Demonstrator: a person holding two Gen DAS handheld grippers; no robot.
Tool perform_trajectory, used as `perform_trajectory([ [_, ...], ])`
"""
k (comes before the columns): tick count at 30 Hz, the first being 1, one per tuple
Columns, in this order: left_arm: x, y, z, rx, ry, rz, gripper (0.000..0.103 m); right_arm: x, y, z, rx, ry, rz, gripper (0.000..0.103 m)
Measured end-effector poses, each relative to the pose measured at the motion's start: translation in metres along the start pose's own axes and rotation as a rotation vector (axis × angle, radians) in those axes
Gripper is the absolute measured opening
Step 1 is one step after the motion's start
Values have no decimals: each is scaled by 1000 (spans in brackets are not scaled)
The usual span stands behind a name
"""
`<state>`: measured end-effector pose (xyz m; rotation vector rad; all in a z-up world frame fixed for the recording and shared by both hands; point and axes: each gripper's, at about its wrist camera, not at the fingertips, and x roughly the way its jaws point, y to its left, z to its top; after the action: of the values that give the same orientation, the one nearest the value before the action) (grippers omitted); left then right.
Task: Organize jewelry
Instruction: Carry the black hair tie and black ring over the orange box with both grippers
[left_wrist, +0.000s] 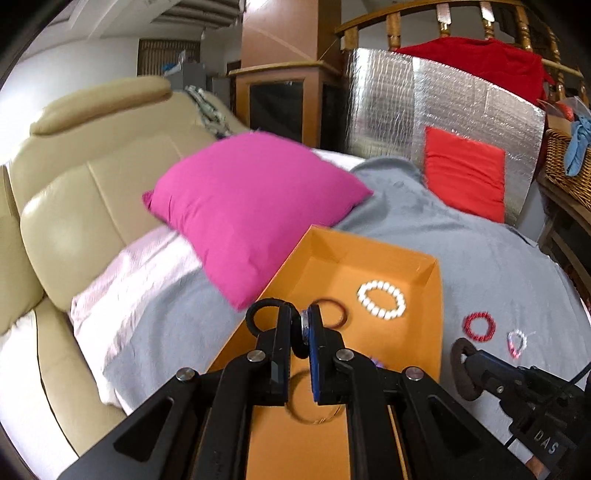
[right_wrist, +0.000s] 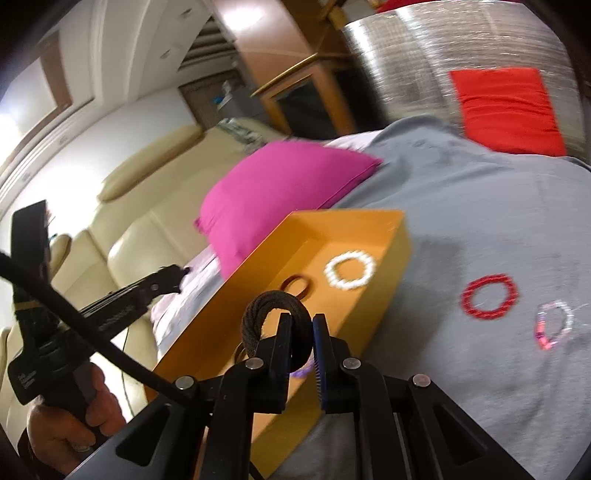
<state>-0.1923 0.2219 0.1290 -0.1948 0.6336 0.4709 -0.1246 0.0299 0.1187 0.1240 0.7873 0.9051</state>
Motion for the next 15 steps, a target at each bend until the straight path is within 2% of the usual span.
perform_trajectory([
  [8,11,17,-24,5,85,10,8,29,30,-22,-89,98,39,12],
  [15,39,27,-46,-9,222,10,8,37,41,-38,-142,151,67,12],
])
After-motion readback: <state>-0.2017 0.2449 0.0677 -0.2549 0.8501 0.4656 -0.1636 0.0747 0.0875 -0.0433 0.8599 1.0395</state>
